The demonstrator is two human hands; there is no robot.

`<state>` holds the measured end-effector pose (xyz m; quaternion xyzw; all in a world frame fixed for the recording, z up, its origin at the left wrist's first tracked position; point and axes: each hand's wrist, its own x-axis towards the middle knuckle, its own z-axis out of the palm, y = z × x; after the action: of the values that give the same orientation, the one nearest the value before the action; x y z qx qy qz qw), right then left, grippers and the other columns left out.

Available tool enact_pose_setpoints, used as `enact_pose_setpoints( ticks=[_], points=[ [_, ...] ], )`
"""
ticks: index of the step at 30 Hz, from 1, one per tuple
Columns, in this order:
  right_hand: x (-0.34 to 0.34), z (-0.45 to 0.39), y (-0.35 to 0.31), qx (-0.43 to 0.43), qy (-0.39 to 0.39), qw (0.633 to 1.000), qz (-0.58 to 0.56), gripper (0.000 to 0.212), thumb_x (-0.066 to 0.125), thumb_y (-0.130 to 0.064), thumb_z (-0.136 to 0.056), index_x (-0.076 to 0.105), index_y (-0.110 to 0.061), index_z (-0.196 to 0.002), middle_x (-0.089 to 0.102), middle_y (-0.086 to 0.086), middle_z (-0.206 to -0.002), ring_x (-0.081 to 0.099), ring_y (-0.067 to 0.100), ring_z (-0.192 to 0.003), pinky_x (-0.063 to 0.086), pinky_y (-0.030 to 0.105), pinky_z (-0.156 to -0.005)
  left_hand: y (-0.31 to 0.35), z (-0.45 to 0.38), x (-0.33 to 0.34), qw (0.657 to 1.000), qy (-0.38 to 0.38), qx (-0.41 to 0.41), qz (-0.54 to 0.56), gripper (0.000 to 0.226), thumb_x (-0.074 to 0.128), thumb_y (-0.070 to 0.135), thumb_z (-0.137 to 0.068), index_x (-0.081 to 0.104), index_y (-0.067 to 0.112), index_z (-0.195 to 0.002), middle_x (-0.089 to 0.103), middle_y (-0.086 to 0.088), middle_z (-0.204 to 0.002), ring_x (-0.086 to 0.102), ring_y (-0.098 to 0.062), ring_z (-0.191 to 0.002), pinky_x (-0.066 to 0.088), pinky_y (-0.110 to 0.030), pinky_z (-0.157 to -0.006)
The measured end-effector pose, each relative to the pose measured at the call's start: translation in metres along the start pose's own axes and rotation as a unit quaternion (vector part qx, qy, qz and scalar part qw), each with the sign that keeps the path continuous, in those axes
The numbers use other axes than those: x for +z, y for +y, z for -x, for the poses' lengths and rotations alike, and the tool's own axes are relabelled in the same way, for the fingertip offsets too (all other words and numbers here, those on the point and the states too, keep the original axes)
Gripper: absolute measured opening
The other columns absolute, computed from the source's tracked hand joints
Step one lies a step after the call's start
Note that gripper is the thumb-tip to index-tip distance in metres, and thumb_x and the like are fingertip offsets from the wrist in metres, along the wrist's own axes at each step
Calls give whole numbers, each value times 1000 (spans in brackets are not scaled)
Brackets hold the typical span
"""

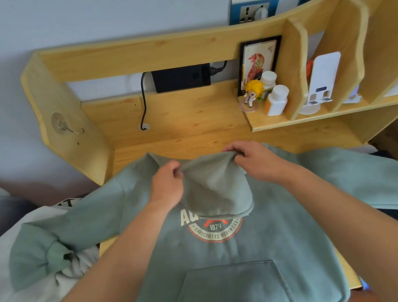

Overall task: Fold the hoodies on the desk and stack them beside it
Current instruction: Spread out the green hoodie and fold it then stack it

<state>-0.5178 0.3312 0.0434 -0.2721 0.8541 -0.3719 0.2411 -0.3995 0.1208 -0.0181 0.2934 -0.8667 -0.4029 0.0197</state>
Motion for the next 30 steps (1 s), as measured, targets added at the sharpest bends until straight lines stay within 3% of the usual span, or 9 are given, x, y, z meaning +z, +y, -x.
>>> enact_pose_setpoints(
  ticks=[4,7,12,16,21,24,26,28,30],
  points=[
    [-5,-5,12,-11,-21,998,66,32,40,-1,-96,65,-18,-108,66,0,-104,59,22,-100,44,35,-81,31,0,-27,992,-9,102,70,28,40,11,-109,65,14,-121,63,7,-112,55,-12,-99,36,-20,-80],
    [0,-12,16,16,17,1000,-12,20,37,-14,-105,55,-18,-96,61,3,-94,56,27,-95,40,32,-74,45,-13,-37,984,-77,151,46,21,36,26,-111,56,23,-116,66,-2,-104,61,-21,-97,44,-27,-74],
    [-7,-24,11,-41,-30,989,138,41,71,-51,-88,50,-20,-107,58,-10,-88,57,7,-81,42,26,-63,46,-38,-49,951,-183,186,-167,63,75,52,-85,40,35,-135,59,14,-112,61,-10,-95,54,-33,-81],
    [-10,-38,13,-121,-20,923,366,31,70,-38,-91,45,-21,-98,61,0,-86,60,26,-80,40,36,-61,32,-54,-42,865,-75,291,-401,48,68,18,-91,42,27,-130,63,5,-99,59,-18,-75,56,-37,-65],
    [-15,-50,22,-93,24,929,357,20,59,-1,-80,54,-16,-93,60,4,-94,58,29,-87,46,38,-68,19,-62,-36,902,32,221,-370,14,62,5,-87,65,13,-98,54,-4,-84,55,-26,-82,50,-41,-71],
    [-23,-51,43,-97,66,937,328,26,61,7,-74,60,-8,-95,52,7,-94,53,32,-96,44,40,-77,10,-64,-38,939,16,201,-278,15,69,11,-86,61,15,-98,52,-2,-94,50,-26,-94,44,-39,-77],
    [-23,-50,48,-45,139,967,208,25,58,7,-75,60,-6,-97,55,11,-95,52,32,-96,42,38,-77,13,-58,-40,993,-75,88,-33,14,68,11,-91,58,16,-100,61,-4,-101,56,-23,-94,47,-35,-76],
    [-17,-49,44,47,201,978,33,22,58,1,-84,57,-10,-103,59,8,-95,54,26,-91,38,32,-73,14,-51,-38,972,-101,-3,215,8,65,15,-98,62,18,-105,69,-5,-108,64,-18,-96,51,-31,-79],
    [-10,-46,45,72,231,970,-18,23,61,-5,-89,60,-13,-110,61,2,-95,53,20,-88,36,28,-73,10,-46,-35,963,-74,-11,258,5,63,18,-100,67,18,-103,73,-3,-107,65,-14,-94,50,-26,-79]
  ],
)
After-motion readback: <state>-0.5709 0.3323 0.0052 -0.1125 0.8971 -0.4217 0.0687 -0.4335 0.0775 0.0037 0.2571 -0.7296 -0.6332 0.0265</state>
